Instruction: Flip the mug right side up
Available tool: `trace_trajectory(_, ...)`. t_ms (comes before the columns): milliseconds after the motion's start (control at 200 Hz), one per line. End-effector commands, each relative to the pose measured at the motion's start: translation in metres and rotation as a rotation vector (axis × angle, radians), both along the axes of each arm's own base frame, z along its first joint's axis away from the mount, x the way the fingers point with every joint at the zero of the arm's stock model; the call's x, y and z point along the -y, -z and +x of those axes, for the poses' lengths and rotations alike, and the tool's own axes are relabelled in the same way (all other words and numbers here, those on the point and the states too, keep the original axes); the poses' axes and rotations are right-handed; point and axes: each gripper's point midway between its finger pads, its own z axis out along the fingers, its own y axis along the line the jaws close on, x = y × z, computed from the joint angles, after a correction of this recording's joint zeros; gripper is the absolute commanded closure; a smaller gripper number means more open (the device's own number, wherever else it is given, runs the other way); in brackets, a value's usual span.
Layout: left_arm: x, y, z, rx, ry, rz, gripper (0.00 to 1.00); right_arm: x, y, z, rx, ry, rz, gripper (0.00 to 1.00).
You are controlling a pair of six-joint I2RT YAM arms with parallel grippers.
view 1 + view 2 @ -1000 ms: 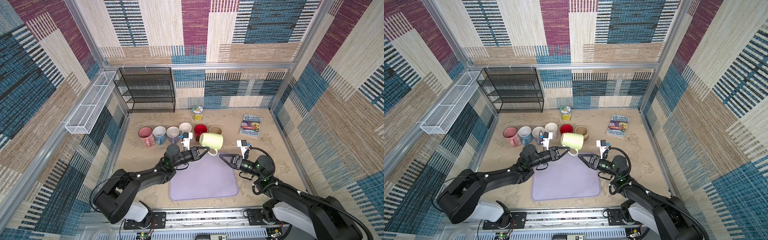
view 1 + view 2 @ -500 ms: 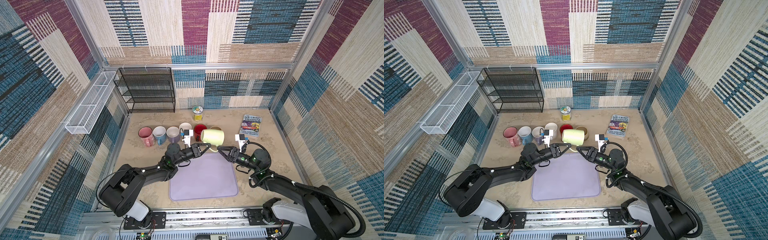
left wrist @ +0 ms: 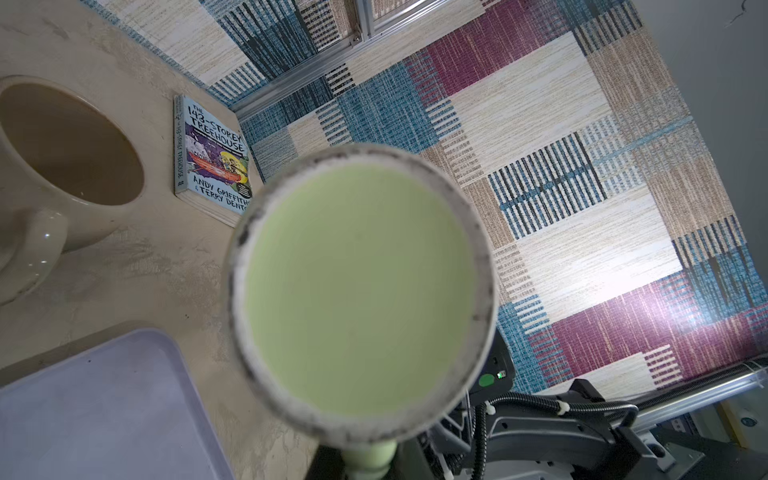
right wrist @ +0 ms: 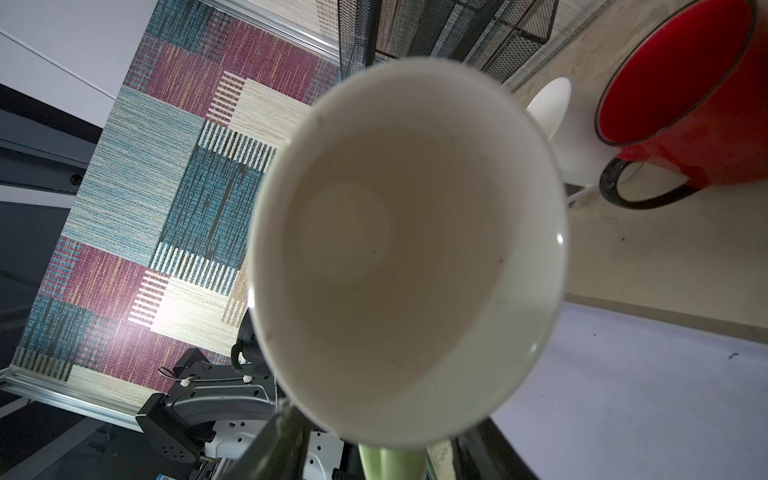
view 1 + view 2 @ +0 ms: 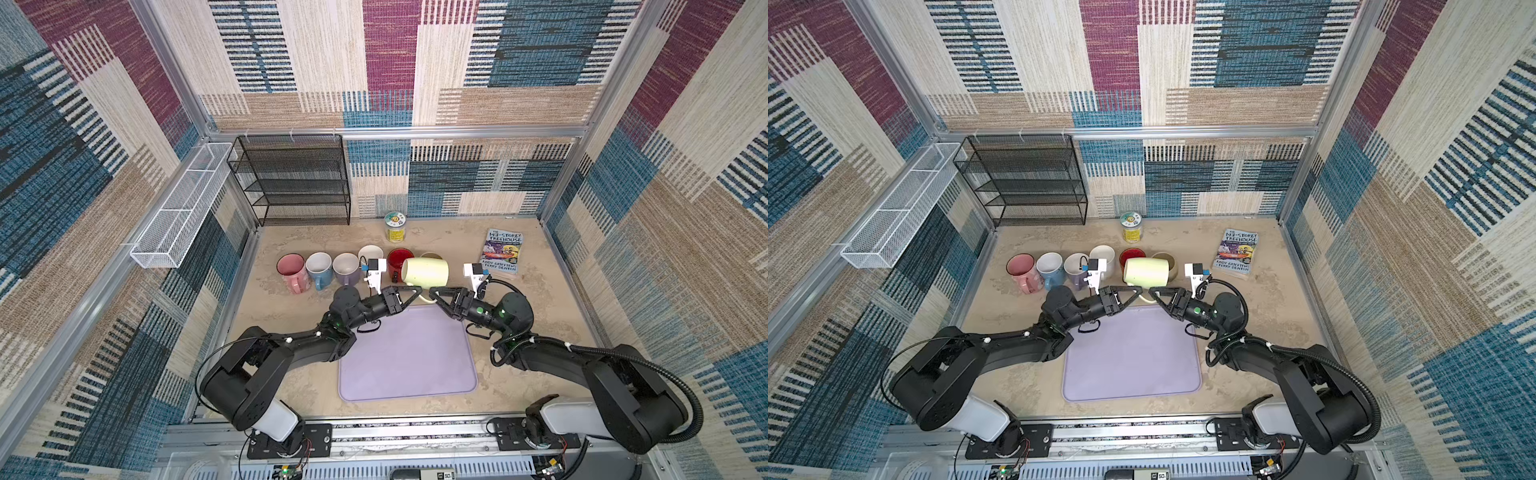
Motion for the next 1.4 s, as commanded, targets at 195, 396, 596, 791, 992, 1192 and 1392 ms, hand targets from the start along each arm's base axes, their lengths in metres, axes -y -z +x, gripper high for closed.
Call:
trace_trajectory(195,0.002,-0.025,-0.005,0.12,0.023,-0.054,1.0,-0.003,-0.023,-0.003,0.068,-0.034,0.052,0.52)
trace_trajectory(396,0.004,-0.023,-0.004,0.119,0.03,-0.052,1.0,-0.008,-0.021,-0.002,0.06,-0.059,0.056,0.55)
trace_trajectory(596,0.007,-0.023,-0.006,0.121,0.04,-0.051,1.0,-0.012,-0.021,-0.003,0.059,-0.074,0.054,0.62)
trace_trajectory(791,0.01,-0.018,-0.006,0.112,0.043,-0.045,1.0,-0.012,-0.022,-0.003,0.062,-0.07,0.055,0.77)
trace_trajectory(992,0.011,-0.015,-0.005,0.105,0.044,-0.047,1.0,-0.01,-0.022,-0.004,0.067,-0.064,0.051,0.99)
trace_trajectory(1192,0.011,-0.012,-0.006,0.11,0.043,-0.036,1.0,-0.009,-0.021,-0.006,0.067,-0.062,0.051,1.0)
trace_trajectory(1392,0.008,-0.013,-0.007,0.116,0.032,-0.032,0.87,-0.007,-0.024,-0.007,0.077,-0.053,0.048,1.0)
